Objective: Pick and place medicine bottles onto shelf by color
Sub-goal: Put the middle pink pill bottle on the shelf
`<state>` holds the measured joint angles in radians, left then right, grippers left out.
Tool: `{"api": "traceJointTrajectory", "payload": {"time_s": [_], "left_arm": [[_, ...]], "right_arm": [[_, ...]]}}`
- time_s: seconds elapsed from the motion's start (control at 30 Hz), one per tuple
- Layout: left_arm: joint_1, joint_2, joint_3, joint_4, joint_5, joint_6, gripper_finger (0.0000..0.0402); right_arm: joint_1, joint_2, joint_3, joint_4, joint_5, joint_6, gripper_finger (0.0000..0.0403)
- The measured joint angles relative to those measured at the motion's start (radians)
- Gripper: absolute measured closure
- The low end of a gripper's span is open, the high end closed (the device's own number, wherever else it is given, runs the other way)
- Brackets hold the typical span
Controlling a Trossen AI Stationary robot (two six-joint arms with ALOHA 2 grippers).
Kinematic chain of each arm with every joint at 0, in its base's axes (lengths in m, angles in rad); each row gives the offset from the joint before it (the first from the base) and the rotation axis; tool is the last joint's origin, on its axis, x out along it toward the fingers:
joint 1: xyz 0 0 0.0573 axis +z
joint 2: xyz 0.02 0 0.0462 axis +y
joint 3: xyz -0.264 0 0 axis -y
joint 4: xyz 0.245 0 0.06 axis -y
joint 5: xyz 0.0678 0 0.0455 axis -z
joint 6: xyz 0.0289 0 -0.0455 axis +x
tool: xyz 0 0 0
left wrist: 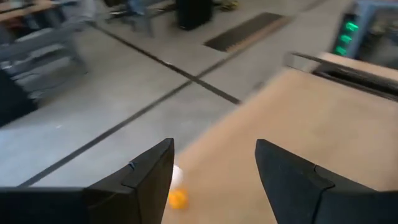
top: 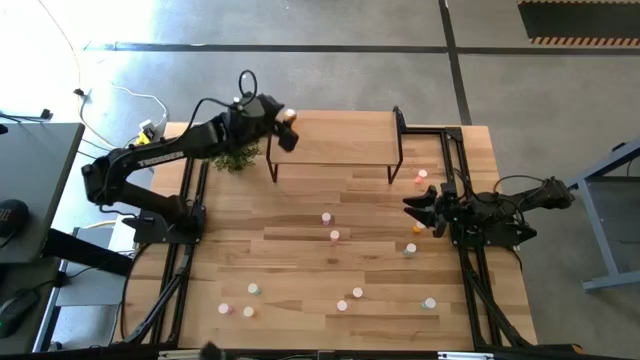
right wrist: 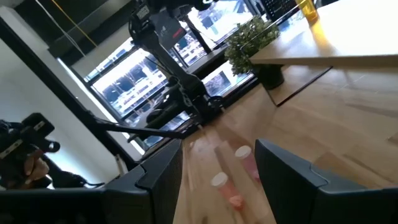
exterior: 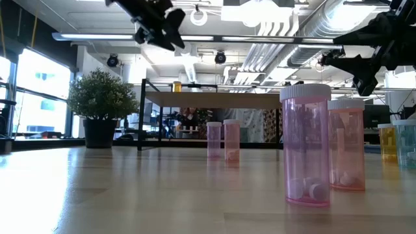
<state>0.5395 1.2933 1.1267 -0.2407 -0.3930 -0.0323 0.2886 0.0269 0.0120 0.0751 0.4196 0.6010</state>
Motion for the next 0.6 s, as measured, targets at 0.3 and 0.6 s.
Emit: {"api": "traceJointTrajectory", "payload": {"time_s": [0.3,0.6], "left_arm": [[-0.226,-0.136,-0.123,-0.039,0.077,-0.090,0.0205],[-0.431,-0.227,-0.294,0.064,0.042,-0.198,0.0206]], "right_arm": [[0.000,0.001,0.020,0.073,-0.088,-0.025,0.0210],[0.000,0.094,0.258,-0.160,-0.087,-0.127,0.0210]]}}
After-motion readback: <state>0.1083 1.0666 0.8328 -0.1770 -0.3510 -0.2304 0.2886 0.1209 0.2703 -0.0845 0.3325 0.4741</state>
